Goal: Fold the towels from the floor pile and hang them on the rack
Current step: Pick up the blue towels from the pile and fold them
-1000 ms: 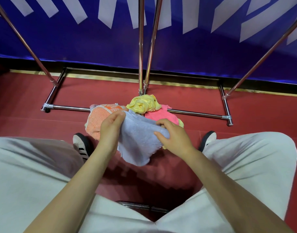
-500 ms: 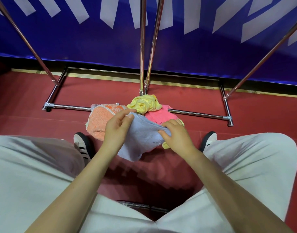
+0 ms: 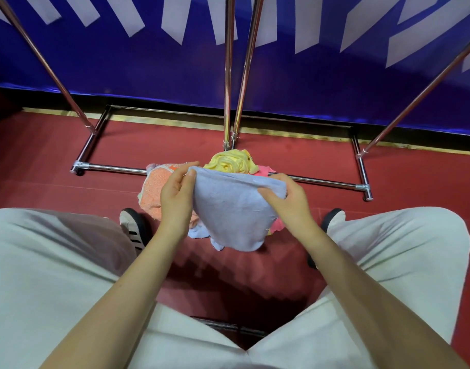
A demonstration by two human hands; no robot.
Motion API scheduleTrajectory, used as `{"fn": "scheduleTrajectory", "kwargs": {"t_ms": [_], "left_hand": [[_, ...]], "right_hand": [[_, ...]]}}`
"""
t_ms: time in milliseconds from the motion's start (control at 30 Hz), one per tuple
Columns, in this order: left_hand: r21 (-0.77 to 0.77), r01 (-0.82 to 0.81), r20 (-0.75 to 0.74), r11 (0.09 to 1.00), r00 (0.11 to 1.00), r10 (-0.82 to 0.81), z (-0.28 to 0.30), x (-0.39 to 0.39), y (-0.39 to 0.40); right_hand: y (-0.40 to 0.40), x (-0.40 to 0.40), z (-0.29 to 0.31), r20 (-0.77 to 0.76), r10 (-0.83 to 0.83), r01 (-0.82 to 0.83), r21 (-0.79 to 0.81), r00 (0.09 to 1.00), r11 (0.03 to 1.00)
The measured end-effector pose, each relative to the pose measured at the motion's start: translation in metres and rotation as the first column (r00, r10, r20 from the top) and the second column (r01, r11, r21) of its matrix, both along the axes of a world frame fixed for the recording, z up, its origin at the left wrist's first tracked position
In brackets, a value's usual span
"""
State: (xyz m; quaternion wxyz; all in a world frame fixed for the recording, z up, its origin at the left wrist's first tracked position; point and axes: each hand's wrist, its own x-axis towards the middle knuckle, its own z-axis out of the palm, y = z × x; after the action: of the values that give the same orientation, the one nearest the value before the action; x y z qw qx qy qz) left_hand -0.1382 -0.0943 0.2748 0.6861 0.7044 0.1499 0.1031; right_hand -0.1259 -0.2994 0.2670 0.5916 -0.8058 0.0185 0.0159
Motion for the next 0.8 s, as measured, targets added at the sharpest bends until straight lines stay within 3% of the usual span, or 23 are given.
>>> {"fn": "scheduleTrajectory", "kwargs": {"t_ms": [100, 167, 400, 600, 800], "left_hand": [[-0.002, 0.004, -0.006, 1.000, 1.000, -0.004, 0.000, 0.001, -0.003], [0.005, 0.016, -0.011, 1.000, 1.000, -0.016, -0.002, 0.002, -0.006], [0.001, 0.026, -0.111, 1.000, 0.994, -0.025, -0.017, 0.005, -0.016], [-0.091, -0.044, -0.294, 0.995, 0.956, 0.015, -0.024, 0.007, -0.029], [-0.165, -0.110, -0.302, 0.980, 0.952, 0.056, -0.020, 0.013, -0.031]], "right_hand": [[-0.003, 0.004, 0.002, -0.057, -0.104, 0.112, 0.149, 0.993, 0.982], [-0.004, 0.004, 0.001, -0.050, -0.134, 0.140, 0.137, 0.990, 0.981], [0.006, 0.001, -0.011, 0.060, -0.200, 0.208, -0.191, 0.978, 0.959], [0.012, 0.010, -0.025, -0.121, -0.310, 0.292, -0.144, 0.943, 0.945], [0.028, 0.015, -0.012, -0.238, -0.287, 0.270, -0.101, 0.928, 0.957]]}}
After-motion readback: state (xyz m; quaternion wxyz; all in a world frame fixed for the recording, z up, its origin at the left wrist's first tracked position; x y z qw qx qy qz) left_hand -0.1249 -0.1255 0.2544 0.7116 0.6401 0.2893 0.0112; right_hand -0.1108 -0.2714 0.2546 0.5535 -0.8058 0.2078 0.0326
